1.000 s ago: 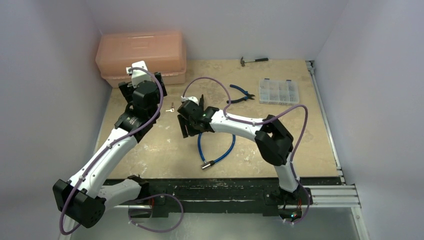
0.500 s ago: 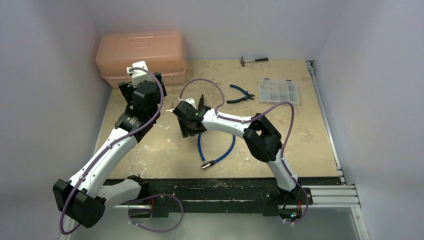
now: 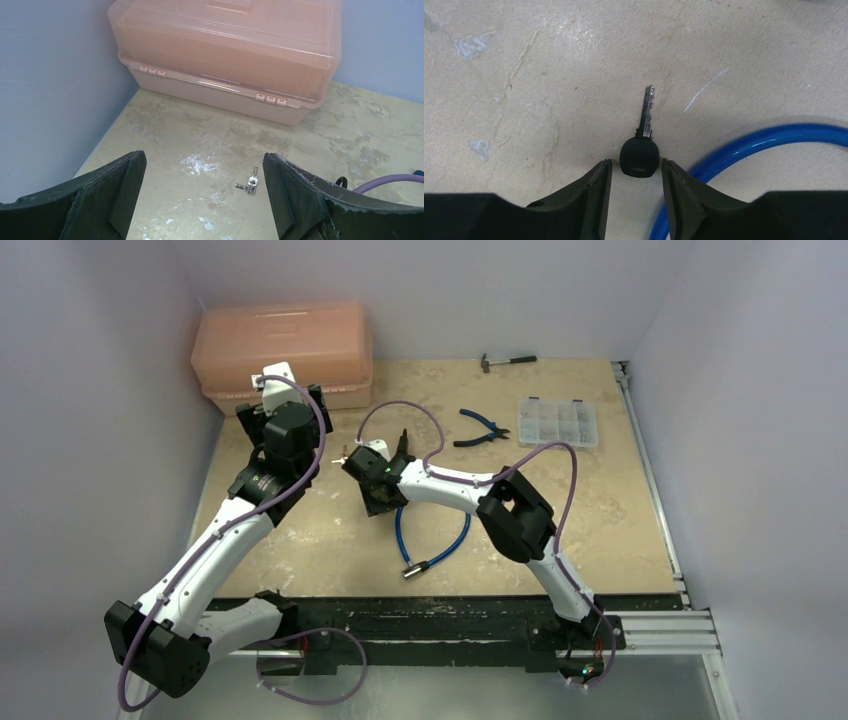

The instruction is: Unlock with the key

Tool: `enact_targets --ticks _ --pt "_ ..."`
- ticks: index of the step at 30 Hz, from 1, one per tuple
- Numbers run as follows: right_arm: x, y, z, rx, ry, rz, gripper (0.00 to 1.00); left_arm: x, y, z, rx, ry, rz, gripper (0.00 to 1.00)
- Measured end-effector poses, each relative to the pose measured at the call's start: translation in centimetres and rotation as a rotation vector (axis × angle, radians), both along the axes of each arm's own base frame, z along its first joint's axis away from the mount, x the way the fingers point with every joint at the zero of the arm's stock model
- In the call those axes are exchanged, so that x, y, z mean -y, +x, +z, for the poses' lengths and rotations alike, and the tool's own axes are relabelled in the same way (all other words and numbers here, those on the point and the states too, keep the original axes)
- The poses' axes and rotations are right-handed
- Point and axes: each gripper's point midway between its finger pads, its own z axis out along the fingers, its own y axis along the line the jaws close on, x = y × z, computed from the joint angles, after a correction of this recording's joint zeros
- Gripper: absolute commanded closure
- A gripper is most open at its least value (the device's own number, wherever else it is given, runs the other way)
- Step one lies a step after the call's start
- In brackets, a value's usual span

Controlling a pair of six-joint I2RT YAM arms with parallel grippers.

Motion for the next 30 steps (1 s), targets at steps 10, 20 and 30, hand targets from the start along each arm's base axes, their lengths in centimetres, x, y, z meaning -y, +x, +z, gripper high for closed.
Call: enact_targets --ticks 10,20,30 --pt "0.01 0.14 -0.05 0.007 -0.002 -0.003 0.54 0.24 0.08 -0.04 -0.002 -0.003 -0.014 0.07" --pt "-0.1 0.22 -0.08 0.011 0.003 -0.003 0.58 0.43 0.14 -0.08 -0.003 -0.005 -0.026 0.07" --pt "-0.18 0.47 -0.29 0.027 0.008 -0.004 0.91 0.62 0.2 -0.12 -0.005 -0.005 -0.038 0.09"
